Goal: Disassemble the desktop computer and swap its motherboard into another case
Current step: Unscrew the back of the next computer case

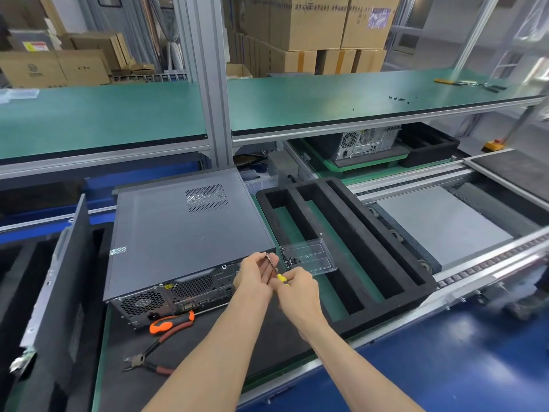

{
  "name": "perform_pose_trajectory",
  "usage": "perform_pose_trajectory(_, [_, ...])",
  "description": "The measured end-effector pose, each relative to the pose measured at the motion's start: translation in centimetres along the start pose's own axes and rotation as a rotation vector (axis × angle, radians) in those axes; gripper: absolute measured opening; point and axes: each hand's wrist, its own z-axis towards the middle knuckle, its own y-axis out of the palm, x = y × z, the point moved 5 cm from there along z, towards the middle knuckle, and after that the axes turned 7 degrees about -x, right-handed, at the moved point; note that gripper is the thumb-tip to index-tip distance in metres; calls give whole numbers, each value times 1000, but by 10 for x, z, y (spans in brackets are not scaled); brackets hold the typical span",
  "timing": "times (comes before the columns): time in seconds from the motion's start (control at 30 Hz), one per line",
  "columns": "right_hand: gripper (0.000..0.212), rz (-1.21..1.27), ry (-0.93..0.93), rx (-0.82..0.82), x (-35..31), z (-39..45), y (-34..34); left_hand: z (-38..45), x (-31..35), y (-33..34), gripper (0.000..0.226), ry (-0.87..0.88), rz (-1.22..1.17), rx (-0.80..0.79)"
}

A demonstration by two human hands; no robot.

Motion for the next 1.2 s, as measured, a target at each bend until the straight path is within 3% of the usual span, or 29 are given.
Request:
perform_pose_trajectory(0.27, [30,-3,8,5,-1,-1,-3,5,2,-6,14,-5,47,0])
perform_pose_trajectory(0.4, [13,-40,-29,30,-2,1,-5,8,2,-15,8,240,182,148])
perform_pose_trajectory(0.67, [23,-8,4,10,0,2,-6,9,3,-20,22,497,408,2])
perform_pose_trajectory(0.83, [8,-93,-61,20,-3,0,-6,8,9,-22,23,573,569,-9])
perform_pose_trajectory(1.03, [39,-83,-12,38,-6,-2,-6,8,12,-23,23,594,629,-26])
perform_pose_trajectory(1.2, [14,-136,-59,25,-6,-1,-8,8,11,-24,23,609,644,-17])
